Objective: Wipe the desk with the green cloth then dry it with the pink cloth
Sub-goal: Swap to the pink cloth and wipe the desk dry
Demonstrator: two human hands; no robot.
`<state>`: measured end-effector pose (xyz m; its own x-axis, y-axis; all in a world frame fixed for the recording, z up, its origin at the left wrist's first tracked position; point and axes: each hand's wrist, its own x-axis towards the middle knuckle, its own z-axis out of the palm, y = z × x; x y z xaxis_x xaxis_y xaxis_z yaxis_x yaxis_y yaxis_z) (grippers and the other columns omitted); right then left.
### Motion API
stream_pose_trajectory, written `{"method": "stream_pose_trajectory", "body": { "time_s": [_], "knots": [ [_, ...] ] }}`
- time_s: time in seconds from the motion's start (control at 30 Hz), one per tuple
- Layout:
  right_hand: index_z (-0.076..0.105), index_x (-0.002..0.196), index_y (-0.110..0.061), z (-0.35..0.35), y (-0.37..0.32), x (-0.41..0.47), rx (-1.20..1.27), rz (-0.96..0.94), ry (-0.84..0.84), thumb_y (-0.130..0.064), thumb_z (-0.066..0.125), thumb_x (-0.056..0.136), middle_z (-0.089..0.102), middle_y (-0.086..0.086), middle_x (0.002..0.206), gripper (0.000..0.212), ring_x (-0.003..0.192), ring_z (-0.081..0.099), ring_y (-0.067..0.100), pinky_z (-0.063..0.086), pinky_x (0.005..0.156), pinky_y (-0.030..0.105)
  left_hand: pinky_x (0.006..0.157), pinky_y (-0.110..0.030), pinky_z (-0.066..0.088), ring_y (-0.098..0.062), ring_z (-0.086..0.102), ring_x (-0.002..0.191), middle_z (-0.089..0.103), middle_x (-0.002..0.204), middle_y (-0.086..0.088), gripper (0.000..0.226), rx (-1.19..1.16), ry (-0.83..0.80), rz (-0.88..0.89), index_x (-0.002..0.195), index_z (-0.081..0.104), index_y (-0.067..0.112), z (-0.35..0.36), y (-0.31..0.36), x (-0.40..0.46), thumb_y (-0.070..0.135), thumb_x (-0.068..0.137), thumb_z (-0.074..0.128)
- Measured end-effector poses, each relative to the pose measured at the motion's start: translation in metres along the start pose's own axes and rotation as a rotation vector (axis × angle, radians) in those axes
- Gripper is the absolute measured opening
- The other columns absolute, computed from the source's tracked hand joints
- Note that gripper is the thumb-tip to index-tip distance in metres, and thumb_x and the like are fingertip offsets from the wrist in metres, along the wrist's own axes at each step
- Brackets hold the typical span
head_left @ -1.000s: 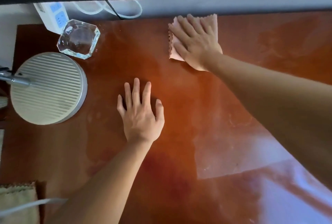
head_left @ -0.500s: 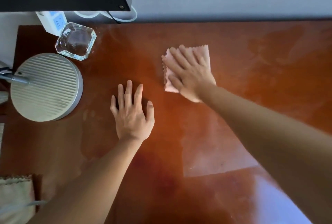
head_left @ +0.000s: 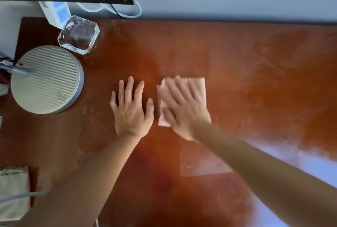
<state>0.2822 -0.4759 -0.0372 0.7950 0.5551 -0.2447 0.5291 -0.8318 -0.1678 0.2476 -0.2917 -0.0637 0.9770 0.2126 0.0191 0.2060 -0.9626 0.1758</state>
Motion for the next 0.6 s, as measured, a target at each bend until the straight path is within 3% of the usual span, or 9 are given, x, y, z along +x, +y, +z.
{"method": "stream_pose_trajectory", "body": {
  "time_s": [0.17, 0.37, 0.47, 0.6],
  "knots": [
    [0.006, 0.164, -0.033, -0.002, 0.013, 0.010, -0.025, -0.104, -0.050, -0.051, 0.016, 0.106, 0.004, 0.003, 0.173, 0.062, 0.159, -0.005, 0.027, -0.014, 0.124, 0.049, 0.123, -0.055, 0.014, -0.030, 0.018, 0.156, 0.029, 0.166, -0.008, 0.058, -0.001, 0.017, 0.008, 0.153, 0.041, 0.023, 0.001, -0.001, 0.001, 0.050, 0.102, 0.033],
    [0.007, 0.165, -0.029, -0.014, 0.023, 0.074, -0.015, 0.094, 0.065, -0.048, 0.002, 0.103, 0.005, 0.004, 0.173, 0.065, 0.159, -0.003, 0.028, -0.005, 0.127, 0.050, 0.123, -0.054, 0.013, -0.030, 0.018, 0.156, 0.030, 0.166, -0.008, 0.059, -0.005, 0.016, -0.002, 0.152, 0.042, 0.022, 0.001, 0.001, 0.001, 0.049, 0.100, 0.035],
    [0.007, 0.165, -0.026, 0.000, -0.001, 0.032, 0.014, 0.099, 0.071, -0.049, 0.002, 0.104, 0.005, 0.005, 0.173, 0.065, 0.159, -0.004, 0.029, -0.005, 0.127, 0.051, 0.123, -0.054, 0.013, -0.030, 0.018, 0.156, 0.029, 0.166, -0.008, 0.059, -0.021, 0.004, -0.002, 0.152, 0.042, 0.022, 0.000, 0.000, 0.000, 0.048, 0.100, 0.035],
    [0.018, 0.164, -0.025, 0.029, -0.046, -0.058, 0.059, 0.073, 0.022, -0.053, 0.017, 0.106, 0.012, 0.005, 0.172, 0.064, 0.159, 0.003, 0.030, 0.001, 0.128, 0.052, 0.123, -0.055, 0.012, -0.031, 0.017, 0.156, 0.028, 0.166, -0.009, 0.059, -0.025, -0.004, 0.006, 0.153, 0.041, 0.022, -0.001, 0.001, -0.001, 0.047, 0.100, 0.035]
  ]
}}
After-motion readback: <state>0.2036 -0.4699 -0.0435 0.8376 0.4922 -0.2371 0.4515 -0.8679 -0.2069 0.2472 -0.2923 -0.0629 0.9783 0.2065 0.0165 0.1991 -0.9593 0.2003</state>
